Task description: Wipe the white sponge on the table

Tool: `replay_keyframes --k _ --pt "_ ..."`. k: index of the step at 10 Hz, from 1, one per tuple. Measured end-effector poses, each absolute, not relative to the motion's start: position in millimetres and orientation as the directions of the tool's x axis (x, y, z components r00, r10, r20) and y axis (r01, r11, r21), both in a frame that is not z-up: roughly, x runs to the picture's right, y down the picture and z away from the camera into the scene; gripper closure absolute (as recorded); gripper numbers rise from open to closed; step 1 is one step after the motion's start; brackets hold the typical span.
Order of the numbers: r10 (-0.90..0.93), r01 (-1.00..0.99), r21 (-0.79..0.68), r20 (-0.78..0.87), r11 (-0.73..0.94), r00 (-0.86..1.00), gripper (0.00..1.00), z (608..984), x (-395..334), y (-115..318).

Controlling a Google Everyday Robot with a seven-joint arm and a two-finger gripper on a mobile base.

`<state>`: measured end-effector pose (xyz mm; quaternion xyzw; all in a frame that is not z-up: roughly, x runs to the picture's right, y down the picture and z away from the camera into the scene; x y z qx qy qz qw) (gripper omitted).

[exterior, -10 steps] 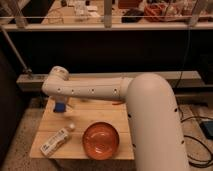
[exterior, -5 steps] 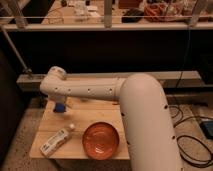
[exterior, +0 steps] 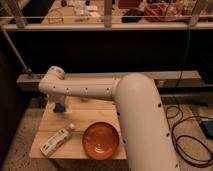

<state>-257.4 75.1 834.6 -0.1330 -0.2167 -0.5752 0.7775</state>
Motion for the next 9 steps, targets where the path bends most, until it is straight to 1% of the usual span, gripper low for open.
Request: replay_keyframes --k 2,3,4,5,9 --pt "-0.834 0.954 0.046 0.499 0.297 0.236 0.73 834.4 -256.3 74.9" --pt "-0.831 0.953 0.040 0.501 0.301 0.241 0.85 836.5 -245.3 73.7" --pt "-0.827 0.952 0.036 0.506 0.304 0.245 0.94 836.8 -238.1 76.9" --pt "-0.823 0.951 0.036 0.513 0.306 0.245 0.99 835.6 -235.3 81.9" --pt "-0.814 0.952 0.041 0.531 0.302 0.235 1.00 841.8 -235.4 97.0"
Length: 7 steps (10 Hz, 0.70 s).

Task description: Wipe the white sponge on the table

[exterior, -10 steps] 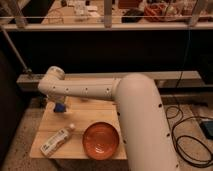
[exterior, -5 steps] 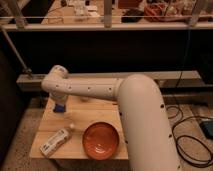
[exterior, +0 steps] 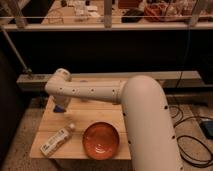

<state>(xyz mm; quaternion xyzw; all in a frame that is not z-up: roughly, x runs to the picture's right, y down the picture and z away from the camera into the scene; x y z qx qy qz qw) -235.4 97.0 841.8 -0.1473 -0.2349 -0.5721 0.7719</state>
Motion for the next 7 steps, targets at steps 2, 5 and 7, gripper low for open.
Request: replay_keyframes --k 2,5,7 --pt "-0.809 0.952 0.037 0.538 0.305 0.238 1.00 847.0 -233.0 102.3" --pt "-0.798 0.949 0.033 0.551 0.314 0.245 1.00 851.8 -215.5 107.7" --pt "-0.791 0.948 0.034 0.560 0.317 0.245 1.00 852.1 -208.6 110.7"
